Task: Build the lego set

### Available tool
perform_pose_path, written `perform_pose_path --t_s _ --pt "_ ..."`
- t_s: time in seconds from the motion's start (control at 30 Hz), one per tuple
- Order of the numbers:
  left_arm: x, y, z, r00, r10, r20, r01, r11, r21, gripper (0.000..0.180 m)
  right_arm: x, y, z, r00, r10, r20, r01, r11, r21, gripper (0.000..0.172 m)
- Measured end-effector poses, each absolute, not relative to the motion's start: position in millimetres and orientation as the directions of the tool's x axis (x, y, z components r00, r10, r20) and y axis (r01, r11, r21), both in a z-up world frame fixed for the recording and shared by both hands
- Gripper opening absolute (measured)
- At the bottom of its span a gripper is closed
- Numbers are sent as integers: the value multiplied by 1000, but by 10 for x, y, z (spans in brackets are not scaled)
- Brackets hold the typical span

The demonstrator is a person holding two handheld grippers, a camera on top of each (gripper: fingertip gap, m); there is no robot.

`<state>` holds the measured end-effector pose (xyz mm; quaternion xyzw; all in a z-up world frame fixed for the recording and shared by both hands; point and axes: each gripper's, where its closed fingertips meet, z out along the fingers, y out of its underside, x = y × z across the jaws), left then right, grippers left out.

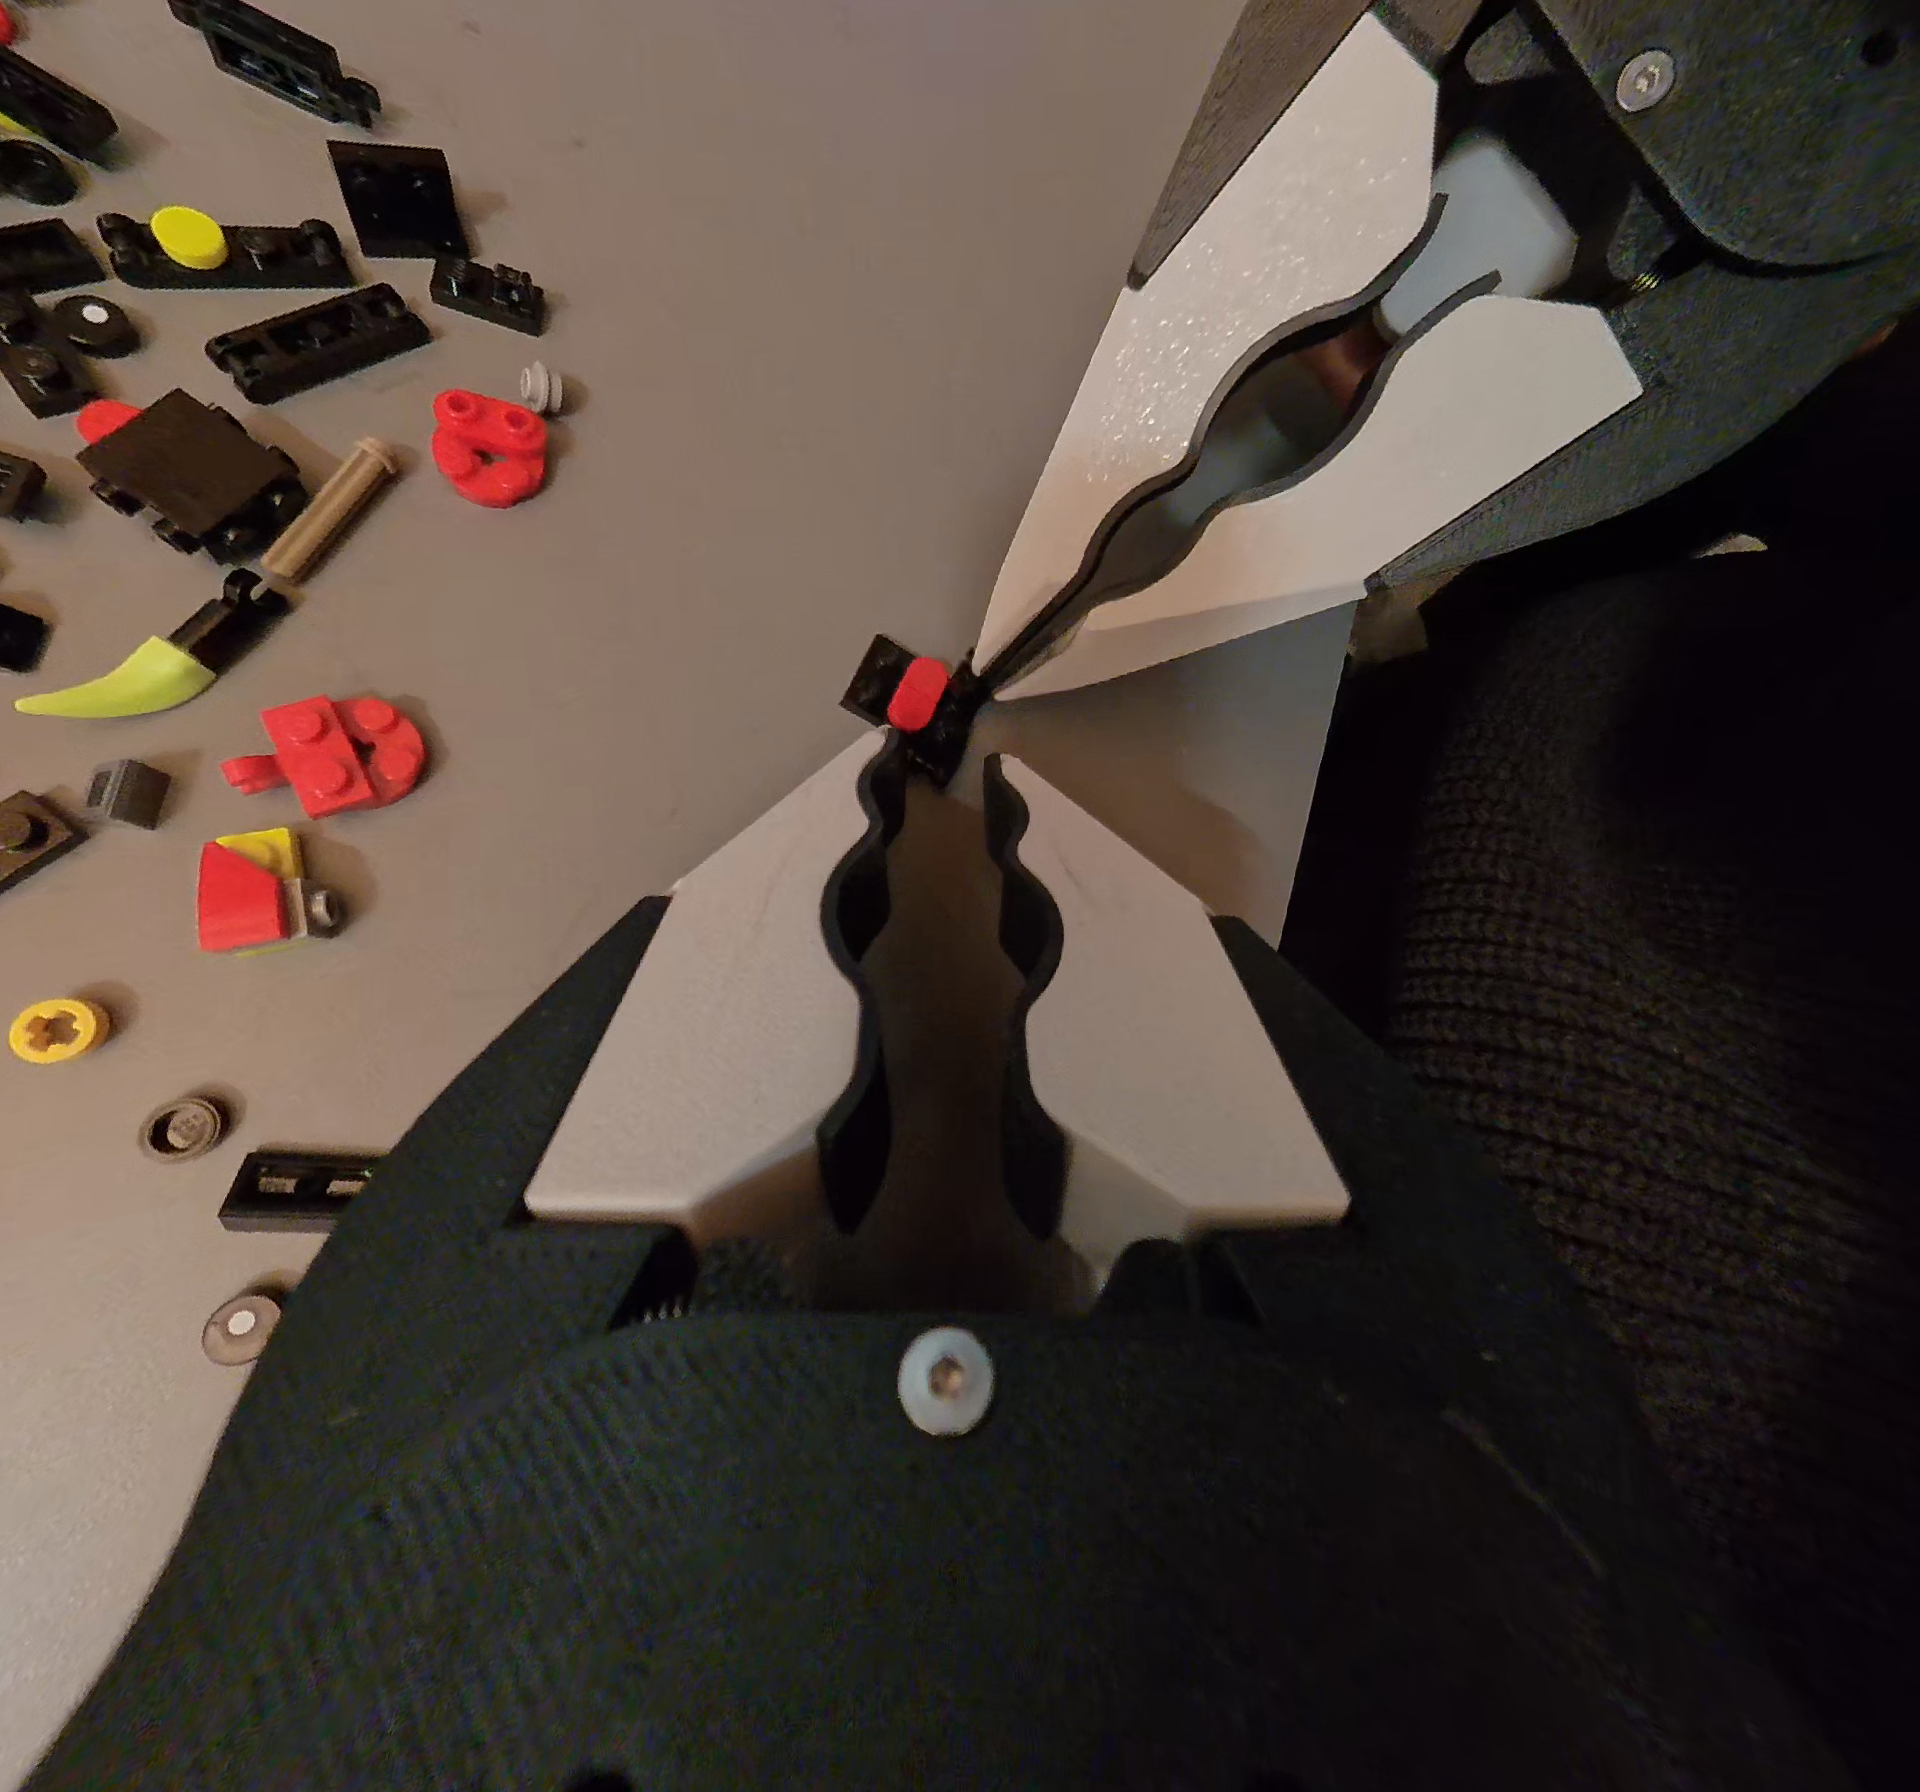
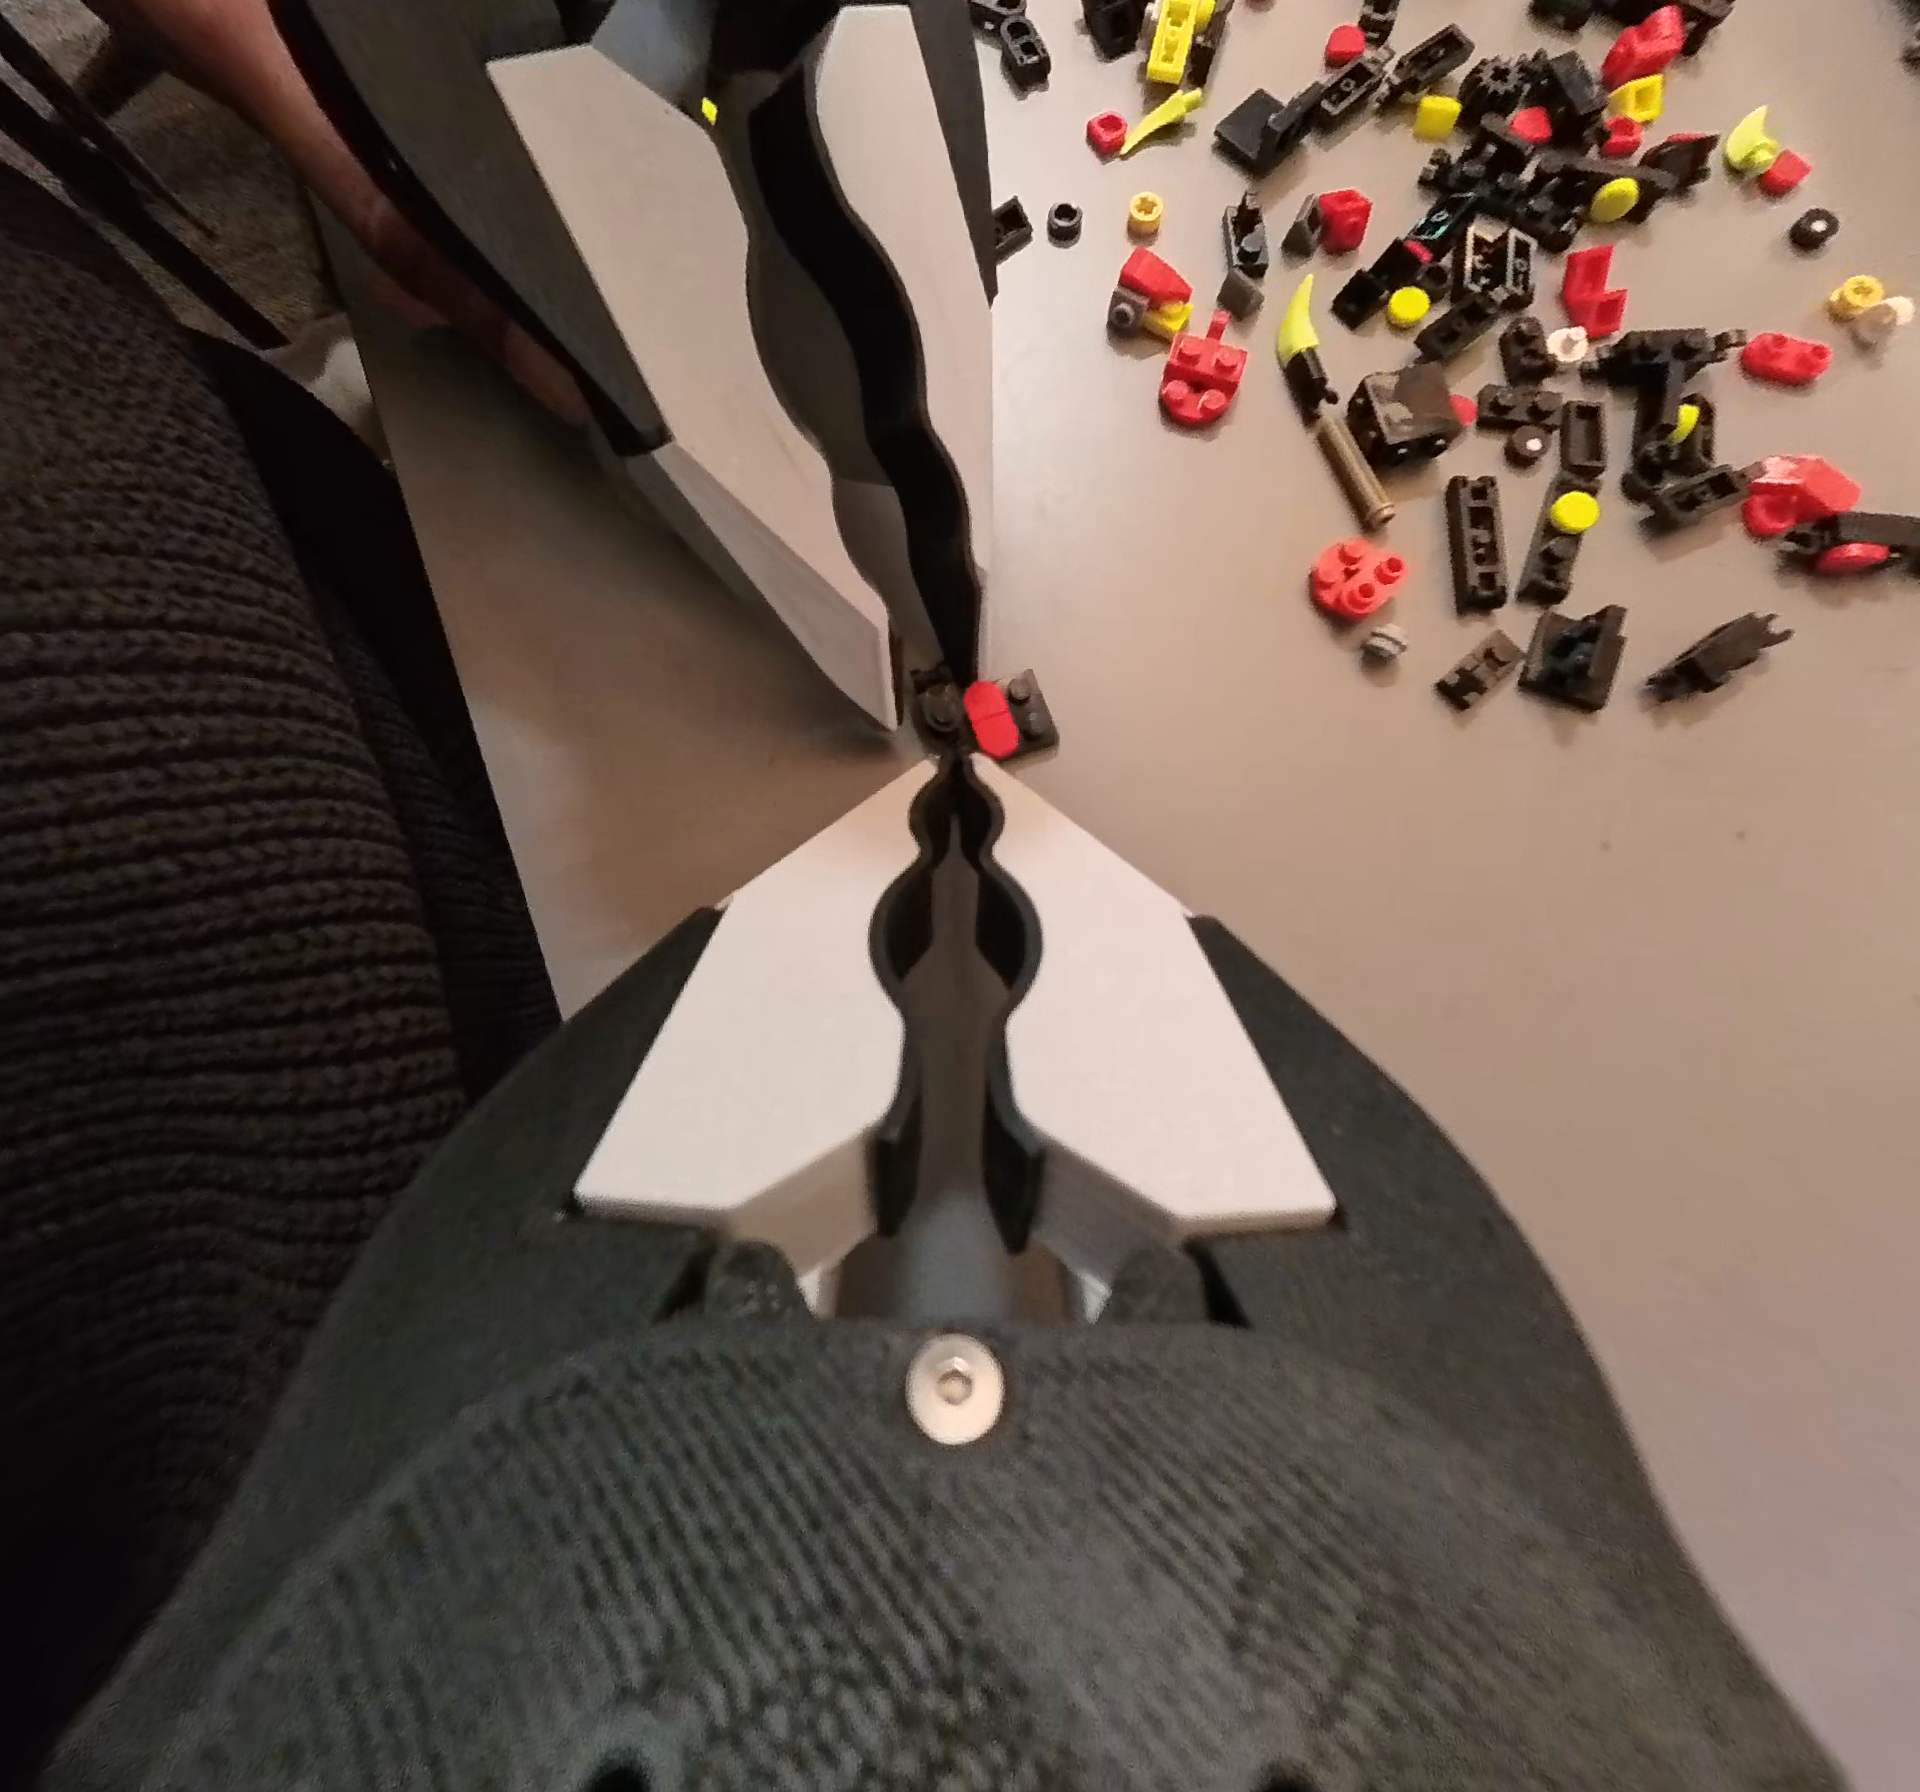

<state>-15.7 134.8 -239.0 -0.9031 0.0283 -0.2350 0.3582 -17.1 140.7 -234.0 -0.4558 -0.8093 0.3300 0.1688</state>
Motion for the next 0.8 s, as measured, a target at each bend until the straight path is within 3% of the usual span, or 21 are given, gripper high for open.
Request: perform_pose_path --t_s 0.53,0.8 --pt "-188 1354 -2403 894 -209 396 118 -742 -659 8 -189 1400 -2348 -555 832 -18 630 406 -662 0" --pt "-203 1354 -2404 895 -207 394 120 -740 -662 7 -202 1392 -2354 -579 815 -28 664 451 -597 0"
